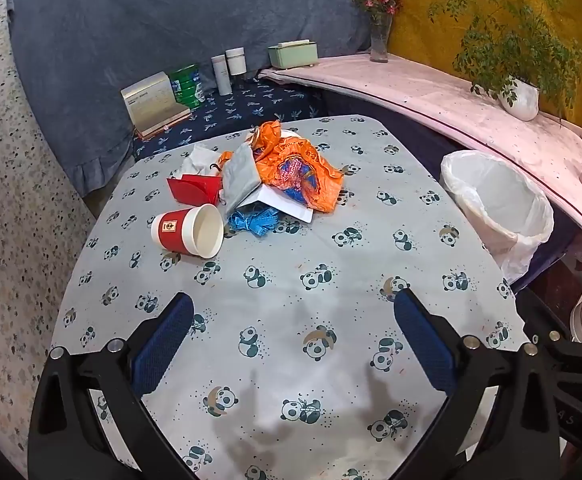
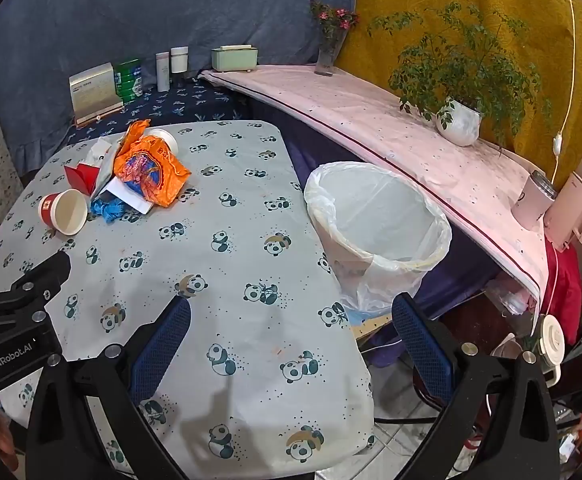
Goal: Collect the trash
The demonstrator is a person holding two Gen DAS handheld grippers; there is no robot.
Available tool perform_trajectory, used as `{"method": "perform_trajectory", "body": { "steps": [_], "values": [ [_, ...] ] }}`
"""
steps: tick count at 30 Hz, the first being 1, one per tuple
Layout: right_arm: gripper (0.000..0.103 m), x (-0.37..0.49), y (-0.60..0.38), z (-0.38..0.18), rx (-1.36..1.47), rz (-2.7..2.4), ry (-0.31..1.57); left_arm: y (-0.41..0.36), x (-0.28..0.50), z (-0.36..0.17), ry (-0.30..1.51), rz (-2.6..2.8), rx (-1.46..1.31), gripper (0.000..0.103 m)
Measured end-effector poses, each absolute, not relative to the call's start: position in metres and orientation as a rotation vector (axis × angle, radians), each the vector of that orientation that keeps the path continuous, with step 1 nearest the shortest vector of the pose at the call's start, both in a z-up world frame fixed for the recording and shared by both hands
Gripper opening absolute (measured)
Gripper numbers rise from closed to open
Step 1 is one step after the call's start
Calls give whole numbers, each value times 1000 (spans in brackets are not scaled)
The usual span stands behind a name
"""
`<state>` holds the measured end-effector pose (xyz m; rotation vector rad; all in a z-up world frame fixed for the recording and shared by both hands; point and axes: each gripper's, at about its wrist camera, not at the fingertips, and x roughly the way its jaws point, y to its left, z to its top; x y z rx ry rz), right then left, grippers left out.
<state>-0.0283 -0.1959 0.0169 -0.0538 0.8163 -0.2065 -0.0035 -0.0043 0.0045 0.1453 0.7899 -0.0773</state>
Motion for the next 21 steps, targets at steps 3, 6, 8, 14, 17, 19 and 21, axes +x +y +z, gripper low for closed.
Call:
{"method": "perform_trajectory", "body": {
  "steps": [3,6,8,14,17,19,21],
  "values": [
    [96,-28,-196,17,-52,-206,817,-6,-3,5,792,-77,143,96],
    [96,-28,-197,17,-54,-206,817,-5,-3,4,791,-74,146,96],
    [96,-28,-197,17,-52,-206,816,-6,-3,3,793,-75,150,96],
    [96,-28,-196,17,-52,-206,817,-5,-3,2,806,-79,151,96],
    [96,-27,-196,18,-50,-207,818,-5,-3,1,808,-88,149,96],
    [96,-27,-196,18,-50,-208,817,-5,-3,1,812,-92,150,96],
    [96,-28,-199,16,-50,-207,817,-5,-2,0,818,-99,147,96]
  ]
}}
